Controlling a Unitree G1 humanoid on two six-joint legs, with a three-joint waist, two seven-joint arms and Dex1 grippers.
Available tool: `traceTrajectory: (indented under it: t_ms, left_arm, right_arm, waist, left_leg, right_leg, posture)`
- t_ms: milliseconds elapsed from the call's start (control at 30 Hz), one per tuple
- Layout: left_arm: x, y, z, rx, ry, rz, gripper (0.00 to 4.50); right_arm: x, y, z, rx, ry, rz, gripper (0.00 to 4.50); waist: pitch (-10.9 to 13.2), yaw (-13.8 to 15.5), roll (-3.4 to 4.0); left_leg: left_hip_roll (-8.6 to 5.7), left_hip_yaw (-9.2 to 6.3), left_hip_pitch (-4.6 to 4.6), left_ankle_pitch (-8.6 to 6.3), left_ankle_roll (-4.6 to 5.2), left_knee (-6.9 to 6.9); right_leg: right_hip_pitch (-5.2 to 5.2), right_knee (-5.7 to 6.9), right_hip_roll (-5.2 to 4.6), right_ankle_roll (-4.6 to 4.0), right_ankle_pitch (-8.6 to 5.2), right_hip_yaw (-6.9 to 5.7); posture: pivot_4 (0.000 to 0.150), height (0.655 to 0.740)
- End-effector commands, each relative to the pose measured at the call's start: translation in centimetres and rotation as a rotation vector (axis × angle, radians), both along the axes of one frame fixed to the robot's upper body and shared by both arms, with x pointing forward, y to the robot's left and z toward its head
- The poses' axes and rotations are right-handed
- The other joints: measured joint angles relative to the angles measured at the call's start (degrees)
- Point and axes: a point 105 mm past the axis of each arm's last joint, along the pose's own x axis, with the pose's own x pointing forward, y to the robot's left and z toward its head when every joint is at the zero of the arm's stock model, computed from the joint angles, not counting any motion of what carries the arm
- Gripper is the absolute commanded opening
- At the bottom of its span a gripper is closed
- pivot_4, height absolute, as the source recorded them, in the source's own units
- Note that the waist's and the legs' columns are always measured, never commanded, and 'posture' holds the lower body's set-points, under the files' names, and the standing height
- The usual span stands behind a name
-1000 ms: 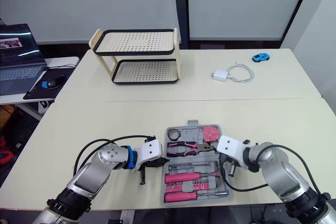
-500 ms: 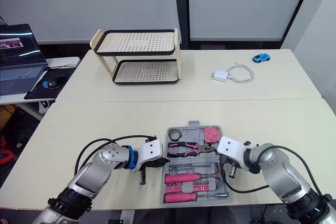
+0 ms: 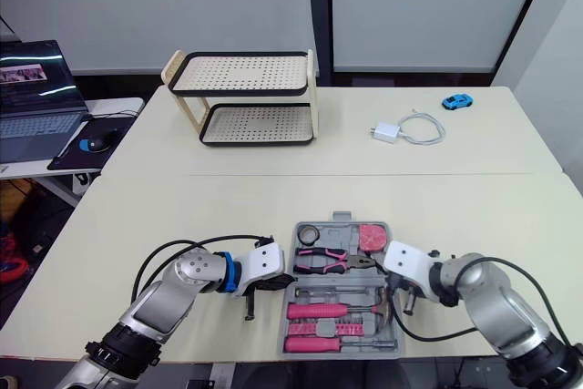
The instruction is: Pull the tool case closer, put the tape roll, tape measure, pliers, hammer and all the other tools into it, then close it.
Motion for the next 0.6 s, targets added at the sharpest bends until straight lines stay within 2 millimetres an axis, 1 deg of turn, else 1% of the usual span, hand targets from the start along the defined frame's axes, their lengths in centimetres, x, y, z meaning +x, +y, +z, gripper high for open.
traceTrajectory:
  t_ms: [33,100,167,267,300,367,433,533,567,600]
  left_arm:
    - [0.4,3.6,0.4,0.044,-0.006,0.099,0.00]
    - [0.5,4.5,1.1,0.046,-0.025,0.116,0.00]
    - [0.3,5.0,1.9,0.034,-0.051,0.108,0.00]
    - [-0.6,3.5,4.6,-0.104,-0.088,0.044,0.00]
    - [-1.3,2.7,5.4,-0.146,-0.085,0.003,0.00]
    - [-2.5,1.7,6.3,-0.194,-0.068,-0.049,0.00]
    - [-3.4,0.9,6.6,-0.219,-0.044,-0.097,0.00]
    - [-5.7,-1.2,5.6,-0.233,0.039,-0.210,0.00]
    - [-6.2,-1.7,5.2,-0.235,0.058,-0.234,0.00]
    - [-6.5,-2.3,4.9,-0.240,0.073,-0.249,0.00]
  right_arm:
    - [0.6,-2.3,1.8,-0.008,-0.048,-0.043,0.03]
    - [0.7,-3.2,2.3,-0.009,-0.049,-0.069,0.03]
    - [1.2,-4.1,2.7,0.013,-0.057,-0.112,0.03]
    - [2.2,-4.6,3.7,0.179,-0.046,-0.250,0.03]
    - [2.5,-4.7,4.2,0.246,-0.036,-0.296,0.03]
    - [3.2,-5.0,5.0,0.355,-0.025,-0.383,0.39]
    - [3.6,-4.8,5.6,0.460,0.006,-0.448,0.95]
    - [4.3,-3.8,6.4,0.672,0.092,-0.556,2.12]
    - [4.4,-3.6,6.4,0.715,0.116,-0.581,2.37]
    - [4.5,-3.2,6.5,0.756,0.142,-0.599,2.77]
  waist:
    - [0.01,-0.35,0.00]
    - [0.03,-0.92,0.01]
    - [0.03,-1.25,0.01]
    - [0.07,-1.25,-0.05]
    - [0.08,-1.23,-0.05]
    - [0.08,-1.17,-0.05]
    - [0.09,-0.97,-0.03]
    - [0.09,-1.03,-0.02]
    - [0.08,-1.09,-0.01]
    - [0.09,-1.14,-0.01]
  left_leg:
    - [0.02,0.00,0.00,0.00,0.00,-0.02]
    - [0.02,0.04,0.01,0.00,0.00,-0.05]
    - [0.06,0.01,0.02,0.00,0.00,-0.07]
    - [0.15,0.01,-0.04,0.00,0.00,-0.08]
    - [0.20,0.00,-0.09,0.00,0.00,-0.05]
    - [0.12,0.04,-0.14,0.00,0.00,-0.02]
    - [0.07,0.03,-0.12,0.00,0.00,-0.01]
    - [0.11,0.01,-0.09,0.00,0.00,-0.05]
    - [0.11,0.02,-0.08,0.00,0.00,-0.05]
    - [0.11,0.03,-0.08,0.00,0.01,-0.06]
  right_leg:
    - [-0.02,0.00,0.01,0.00,0.00,0.01]
    - [-0.07,0.05,0.07,0.00,0.00,0.03]
    - [-0.08,0.06,0.14,0.00,0.00,0.00]
    - [-0.10,0.02,0.10,-0.01,0.00,0.02]
    - [-0.11,0.00,0.04,-0.01,0.00,0.02]
    - [-0.11,-0.02,-0.06,-0.01,0.00,0.06]
    - [-0.07,-0.03,-0.11,-0.01,0.01,0.06]
    - [-0.06,-0.02,-0.05,-0.01,0.01,0.05]
    - [-0.06,-0.01,-0.05,-0.01,0.01,0.06]
    - [-0.06,-0.01,-0.04,-0.01,0.01,0.06]
  posture:
    - [0.150,0.7400]
    - [0.150,0.7400]
    - [0.150,0.7400]
    - [0.150,0.7400]
    - [0.150,0.7400]
    - [0.150,0.7400]
    - [0.150,0.7400]
    - [0.150,0.7400]
    - [0.150,0.7400]
    - [0.150,0.7400]
